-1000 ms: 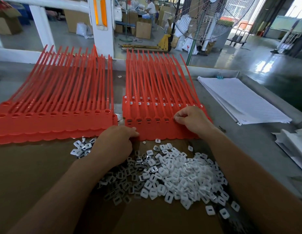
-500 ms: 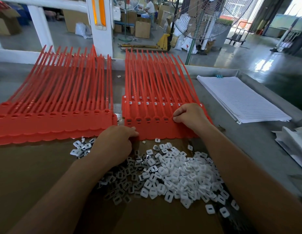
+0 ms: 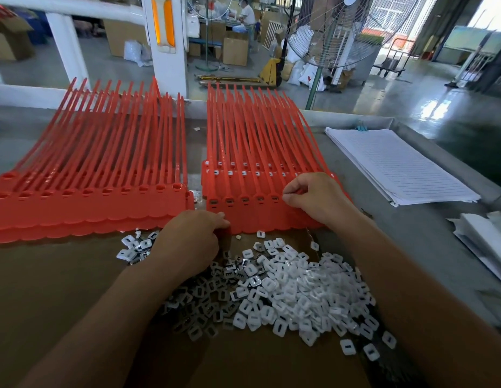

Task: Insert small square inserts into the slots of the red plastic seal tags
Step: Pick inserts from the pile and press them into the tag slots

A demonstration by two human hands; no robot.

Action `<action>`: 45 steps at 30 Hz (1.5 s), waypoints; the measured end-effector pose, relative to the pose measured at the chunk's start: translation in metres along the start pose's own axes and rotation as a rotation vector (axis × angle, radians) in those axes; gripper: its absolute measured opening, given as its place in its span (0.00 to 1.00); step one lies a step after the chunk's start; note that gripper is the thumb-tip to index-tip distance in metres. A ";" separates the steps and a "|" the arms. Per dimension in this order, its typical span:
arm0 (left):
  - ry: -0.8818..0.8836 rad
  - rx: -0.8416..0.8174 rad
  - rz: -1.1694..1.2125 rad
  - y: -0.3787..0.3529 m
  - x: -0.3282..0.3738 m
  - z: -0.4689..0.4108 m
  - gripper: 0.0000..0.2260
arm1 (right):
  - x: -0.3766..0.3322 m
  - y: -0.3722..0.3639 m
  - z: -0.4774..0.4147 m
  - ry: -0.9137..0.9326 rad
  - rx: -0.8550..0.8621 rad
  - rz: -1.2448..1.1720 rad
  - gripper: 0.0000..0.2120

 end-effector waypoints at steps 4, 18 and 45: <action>0.002 -0.001 0.002 0.001 0.000 0.000 0.26 | -0.019 -0.001 0.024 0.081 -0.153 -0.038 0.07; -0.030 0.010 -0.008 0.000 0.000 -0.001 0.23 | -0.061 -0.045 0.076 0.321 -0.393 0.349 0.12; -0.018 0.009 -0.007 -0.001 -0.003 -0.003 0.25 | -0.031 -0.014 0.051 0.150 -0.227 -0.048 0.10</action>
Point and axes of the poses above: each hand's wrist, its own z-axis away from the middle knuckle, its own y-axis out of the back of the hand, x = y × z, the point moved 4 cm from there along -z, towards the middle knuckle, and after that the axes turned 13 degrees about -y, right-handed, at the moved point
